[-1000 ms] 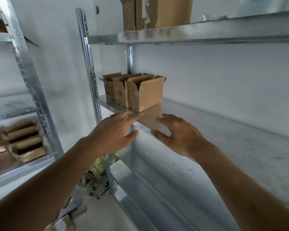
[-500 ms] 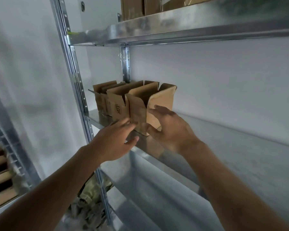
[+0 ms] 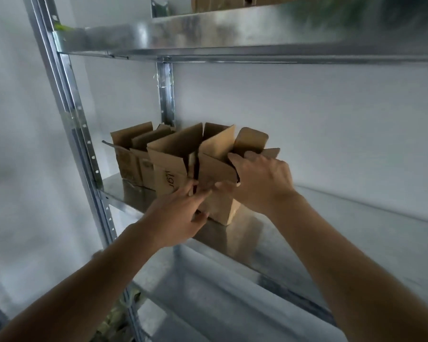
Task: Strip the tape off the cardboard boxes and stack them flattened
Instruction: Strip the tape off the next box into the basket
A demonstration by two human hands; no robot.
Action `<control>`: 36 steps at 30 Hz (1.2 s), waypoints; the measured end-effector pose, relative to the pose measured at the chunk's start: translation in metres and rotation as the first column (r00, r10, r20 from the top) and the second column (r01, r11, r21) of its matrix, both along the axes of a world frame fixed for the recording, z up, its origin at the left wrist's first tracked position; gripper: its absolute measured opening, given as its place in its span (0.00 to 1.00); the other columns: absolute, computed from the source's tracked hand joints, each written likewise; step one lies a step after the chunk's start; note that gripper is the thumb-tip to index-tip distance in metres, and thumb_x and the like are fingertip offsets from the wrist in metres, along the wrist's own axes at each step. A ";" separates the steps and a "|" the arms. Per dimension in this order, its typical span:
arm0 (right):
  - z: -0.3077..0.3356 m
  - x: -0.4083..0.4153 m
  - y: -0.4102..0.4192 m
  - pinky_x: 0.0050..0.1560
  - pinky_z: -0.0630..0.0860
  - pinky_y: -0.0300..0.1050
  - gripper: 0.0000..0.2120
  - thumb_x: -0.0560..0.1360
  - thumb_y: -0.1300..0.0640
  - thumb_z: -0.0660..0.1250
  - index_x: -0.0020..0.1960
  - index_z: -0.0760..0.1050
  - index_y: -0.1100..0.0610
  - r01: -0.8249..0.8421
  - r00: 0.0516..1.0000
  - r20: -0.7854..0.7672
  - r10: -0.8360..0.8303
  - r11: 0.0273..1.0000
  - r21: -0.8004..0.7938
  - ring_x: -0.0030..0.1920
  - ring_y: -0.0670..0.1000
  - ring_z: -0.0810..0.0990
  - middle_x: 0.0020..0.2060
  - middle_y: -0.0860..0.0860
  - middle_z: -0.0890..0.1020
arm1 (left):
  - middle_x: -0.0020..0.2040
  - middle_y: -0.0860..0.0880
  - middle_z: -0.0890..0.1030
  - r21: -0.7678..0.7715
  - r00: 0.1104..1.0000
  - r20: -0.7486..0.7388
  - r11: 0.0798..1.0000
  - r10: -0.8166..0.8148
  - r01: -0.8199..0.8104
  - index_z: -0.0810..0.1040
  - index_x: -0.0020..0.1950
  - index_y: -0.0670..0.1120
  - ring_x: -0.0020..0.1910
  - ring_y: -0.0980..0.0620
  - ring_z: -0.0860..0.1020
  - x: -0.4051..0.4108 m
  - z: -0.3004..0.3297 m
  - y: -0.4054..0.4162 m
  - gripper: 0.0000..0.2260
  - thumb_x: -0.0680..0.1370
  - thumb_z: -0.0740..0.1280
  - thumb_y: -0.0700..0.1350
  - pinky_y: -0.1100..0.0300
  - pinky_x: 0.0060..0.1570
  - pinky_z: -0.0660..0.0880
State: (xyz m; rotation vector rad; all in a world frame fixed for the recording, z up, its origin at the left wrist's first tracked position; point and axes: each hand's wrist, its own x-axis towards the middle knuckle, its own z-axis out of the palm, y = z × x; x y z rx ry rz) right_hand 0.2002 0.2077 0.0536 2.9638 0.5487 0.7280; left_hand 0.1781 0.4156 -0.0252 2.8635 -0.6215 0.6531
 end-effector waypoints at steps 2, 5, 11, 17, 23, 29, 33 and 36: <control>-0.006 0.000 -0.002 0.41 0.69 0.47 0.26 0.77 0.27 0.60 0.66 0.71 0.42 0.063 0.998 -0.016 -0.063 0.998 0.002 0.46 0.49 0.72 0.47 0.45 0.74 | 0.76 0.49 0.64 0.036 0.999 0.035 0.999 -0.009 0.008 0.60 0.77 0.60 0.60 0.53 0.78 0.008 -0.007 0.001 0.24 0.83 0.61 0.61 0.62 0.52 0.73; -0.011 -0.002 0.000 0.38 0.63 0.45 0.25 0.80 0.31 0.56 0.74 0.65 0.37 0.096 0.995 0.010 -0.096 0.995 0.032 0.46 0.50 0.72 0.46 0.45 0.71 | 0.73 0.48 0.67 -0.033 0.997 0.051 0.998 -0.051 0.053 0.61 0.75 0.54 0.61 0.51 0.77 0.015 -0.015 -0.004 0.25 0.82 0.62 0.62 0.63 0.51 0.70; -0.027 -0.017 0.000 0.39 0.75 0.47 0.24 0.84 0.39 0.50 0.78 0.50 0.28 0.089 0.996 -0.015 -0.088 0.993 0.083 0.63 0.57 0.75 0.68 0.48 0.69 | 0.73 0.43 0.72 -0.063 0.992 0.111 0.995 -0.065 0.073 0.50 0.82 0.45 0.64 0.46 0.78 0.025 -0.015 -0.009 0.45 0.77 0.65 0.69 0.53 0.63 0.78; -0.035 -0.041 -0.018 0.55 0.82 0.65 0.23 0.86 0.42 0.48 0.78 0.47 0.25 0.049 0.999 -0.016 -0.047 0.983 0.175 0.81 0.58 0.56 0.82 0.37 0.45 | 0.82 0.43 0.58 -0.177 0.994 0.006 0.978 -0.112 0.111 0.34 0.83 0.46 0.78 0.40 0.66 0.026 -0.018 -0.046 0.66 0.65 0.74 0.74 0.40 0.73 0.70; -0.041 -0.063 -0.065 0.80 0.59 0.61 0.28 0.85 0.61 0.58 0.78 0.63 0.35 -0.090 0.989 -0.058 0.139 0.853 0.513 0.84 0.53 0.46 0.84 0.45 0.41 | 0.70 0.41 0.71 -0.222 0.986 0.065 0.961 -0.154 0.165 0.45 0.84 0.44 0.61 0.43 0.77 0.023 -0.017 -0.090 0.70 0.56 0.85 0.63 0.48 0.60 0.78; -0.034 -0.096 -0.116 0.76 0.65 0.50 0.20 0.80 0.61 0.66 0.71 0.72 0.50 -0.242 0.966 0.090 0.242 0.730 0.640 0.81 0.52 0.54 0.80 0.51 0.57 | 0.75 0.41 0.63 -0.238 0.940 0.143 0.911 -0.310 0.336 0.43 0.85 0.47 0.71 0.40 0.68 0.011 -0.011 -0.141 0.69 0.58 0.86 0.54 0.40 0.65 0.77; -0.031 -0.124 -0.152 0.65 0.68 0.39 0.17 0.71 0.66 0.62 0.60 0.71 0.58 -0.303 0.952 0.194 0.236 0.657 0.690 0.72 0.55 0.64 0.73 0.48 0.62 | 0.77 0.39 0.61 -0.099 0.915 0.187 0.920 -0.358 0.380 0.45 0.84 0.49 0.73 0.36 0.64 -0.008 0.000 -0.186 0.66 0.59 0.85 0.58 0.38 0.64 0.77; -0.037 -0.151 -0.188 0.62 0.68 0.51 0.19 0.70 0.70 0.59 0.60 0.67 0.62 -0.258 0.964 0.163 0.210 0.587 0.768 0.63 0.56 0.68 0.66 0.57 0.68 | 0.75 0.39 0.63 -0.045 0.902 0.222 0.921 -0.370 0.388 0.49 0.84 0.49 0.70 0.35 0.64 -0.025 0.013 -0.226 0.62 0.61 0.85 0.54 0.38 0.62 0.77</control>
